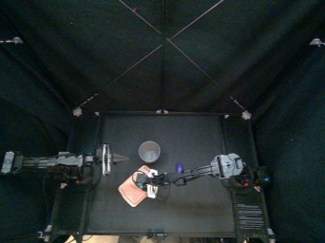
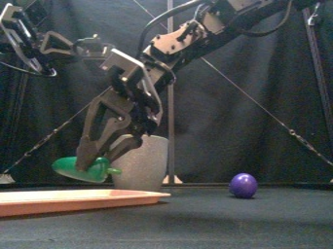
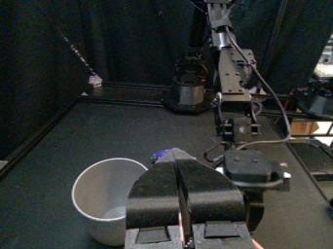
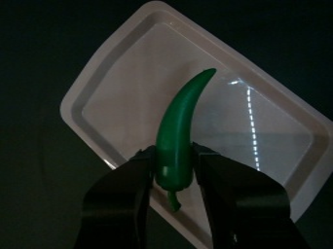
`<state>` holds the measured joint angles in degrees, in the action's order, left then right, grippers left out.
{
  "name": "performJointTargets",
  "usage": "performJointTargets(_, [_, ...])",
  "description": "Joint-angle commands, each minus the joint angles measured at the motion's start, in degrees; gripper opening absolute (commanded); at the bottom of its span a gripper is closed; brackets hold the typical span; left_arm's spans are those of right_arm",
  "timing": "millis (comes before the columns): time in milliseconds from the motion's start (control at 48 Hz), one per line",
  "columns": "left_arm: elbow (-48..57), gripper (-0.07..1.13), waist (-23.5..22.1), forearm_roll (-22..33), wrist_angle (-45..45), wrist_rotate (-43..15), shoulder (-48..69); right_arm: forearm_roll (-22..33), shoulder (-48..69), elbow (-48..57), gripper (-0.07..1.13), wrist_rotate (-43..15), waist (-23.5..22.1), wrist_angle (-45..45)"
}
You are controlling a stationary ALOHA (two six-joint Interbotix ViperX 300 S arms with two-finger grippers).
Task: Pick the green pepper then place it on the pink plate
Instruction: Drop green pepper on the pink plate and return to neutral
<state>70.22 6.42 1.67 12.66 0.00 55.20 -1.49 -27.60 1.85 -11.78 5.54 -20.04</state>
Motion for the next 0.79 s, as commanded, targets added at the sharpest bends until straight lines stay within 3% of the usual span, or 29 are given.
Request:
performJointTargets(21, [-0.62, 0.02, 0.18, 0.09, 0.18, 0.0, -0.09, 0.09, -0.09, -3.96, 0.7, 0.09, -0.26, -1.85])
performJointTargets(438, [-0.26, 0.02, 0.18, 0.09, 0.18, 0.0, -0.09, 2.9, 1.32, -4.22, 0.87, -0.09, -0.35, -2.46])
performJointTargets(646, [0.44, 0.02, 0.18, 0.18, 0.18, 0.0, -0.09, 3.43, 8.09, -0.7, 0.88, 0.0, -0.35, -6.77])
performJointTargets(792, [0.35, 0.02, 0.18, 0.09, 0.18, 0.0, -0.09, 4.66, 14.94, 4.66, 0.88, 0.0, -0.44, -2.37])
